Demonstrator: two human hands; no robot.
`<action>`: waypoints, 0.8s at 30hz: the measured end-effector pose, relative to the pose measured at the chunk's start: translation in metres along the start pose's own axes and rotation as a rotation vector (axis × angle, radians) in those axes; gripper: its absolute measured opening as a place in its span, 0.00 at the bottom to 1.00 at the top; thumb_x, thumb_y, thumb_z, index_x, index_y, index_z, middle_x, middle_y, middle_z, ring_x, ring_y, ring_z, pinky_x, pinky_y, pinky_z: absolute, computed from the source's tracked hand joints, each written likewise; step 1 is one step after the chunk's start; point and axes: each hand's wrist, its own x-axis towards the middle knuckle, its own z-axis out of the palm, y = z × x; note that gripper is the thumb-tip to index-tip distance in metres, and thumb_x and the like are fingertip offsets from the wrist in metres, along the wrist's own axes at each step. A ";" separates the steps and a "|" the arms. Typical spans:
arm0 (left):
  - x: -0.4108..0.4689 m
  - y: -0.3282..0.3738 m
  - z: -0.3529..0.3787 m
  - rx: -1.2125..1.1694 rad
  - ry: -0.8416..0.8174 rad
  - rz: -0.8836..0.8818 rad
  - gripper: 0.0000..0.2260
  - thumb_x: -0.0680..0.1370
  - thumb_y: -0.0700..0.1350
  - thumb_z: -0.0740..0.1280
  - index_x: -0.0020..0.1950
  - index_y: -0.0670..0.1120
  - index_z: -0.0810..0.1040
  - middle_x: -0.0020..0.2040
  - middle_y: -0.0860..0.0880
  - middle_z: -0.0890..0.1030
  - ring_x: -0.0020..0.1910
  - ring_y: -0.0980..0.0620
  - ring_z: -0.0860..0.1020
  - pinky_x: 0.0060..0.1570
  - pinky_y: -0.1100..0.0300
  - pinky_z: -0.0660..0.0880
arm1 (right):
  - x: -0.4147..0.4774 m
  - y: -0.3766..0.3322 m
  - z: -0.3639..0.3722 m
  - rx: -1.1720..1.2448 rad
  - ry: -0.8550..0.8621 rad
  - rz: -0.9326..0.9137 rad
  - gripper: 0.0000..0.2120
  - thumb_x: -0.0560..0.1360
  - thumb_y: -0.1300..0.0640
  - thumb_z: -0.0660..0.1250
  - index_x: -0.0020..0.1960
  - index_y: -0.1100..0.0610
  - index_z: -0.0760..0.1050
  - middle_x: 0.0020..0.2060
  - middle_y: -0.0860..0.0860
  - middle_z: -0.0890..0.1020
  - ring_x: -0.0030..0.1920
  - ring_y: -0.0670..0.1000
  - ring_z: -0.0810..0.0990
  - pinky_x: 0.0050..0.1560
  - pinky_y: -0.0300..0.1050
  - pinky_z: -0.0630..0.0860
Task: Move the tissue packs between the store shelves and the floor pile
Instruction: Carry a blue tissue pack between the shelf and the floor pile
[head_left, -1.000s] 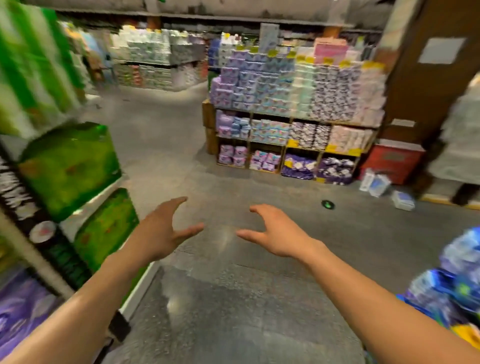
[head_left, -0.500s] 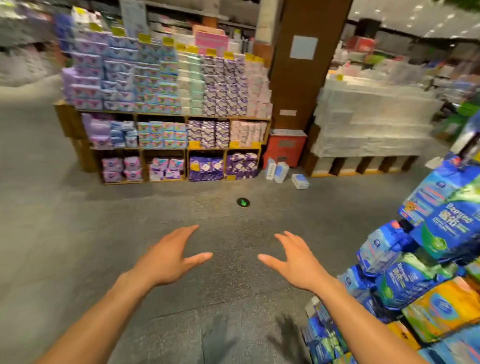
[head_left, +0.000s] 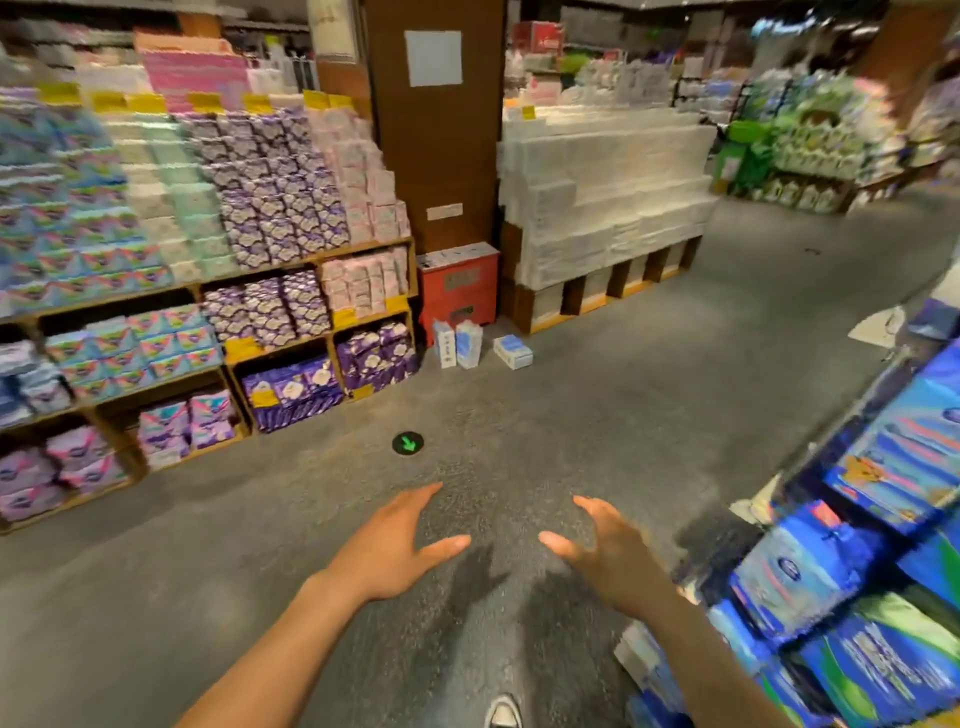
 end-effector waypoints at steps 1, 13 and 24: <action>0.030 -0.003 -0.005 -0.005 -0.006 0.009 0.42 0.73 0.73 0.61 0.81 0.52 0.56 0.79 0.51 0.63 0.76 0.52 0.64 0.73 0.57 0.61 | 0.027 0.002 -0.002 0.022 0.006 0.010 0.61 0.57 0.14 0.55 0.80 0.50 0.59 0.79 0.52 0.61 0.79 0.54 0.60 0.77 0.55 0.60; 0.341 -0.046 -0.092 -0.033 0.063 -0.005 0.52 0.64 0.82 0.52 0.80 0.51 0.60 0.77 0.50 0.66 0.75 0.50 0.67 0.72 0.56 0.64 | 0.334 -0.046 -0.083 0.064 -0.011 0.013 0.44 0.74 0.31 0.65 0.81 0.51 0.55 0.80 0.51 0.58 0.79 0.54 0.58 0.78 0.53 0.60; 0.671 -0.141 -0.176 -0.017 -0.037 0.061 0.47 0.68 0.78 0.57 0.80 0.51 0.59 0.78 0.48 0.65 0.75 0.48 0.67 0.72 0.53 0.65 | 0.639 -0.112 -0.106 0.067 0.060 0.057 0.41 0.75 0.34 0.66 0.79 0.55 0.60 0.77 0.53 0.66 0.76 0.54 0.66 0.71 0.46 0.65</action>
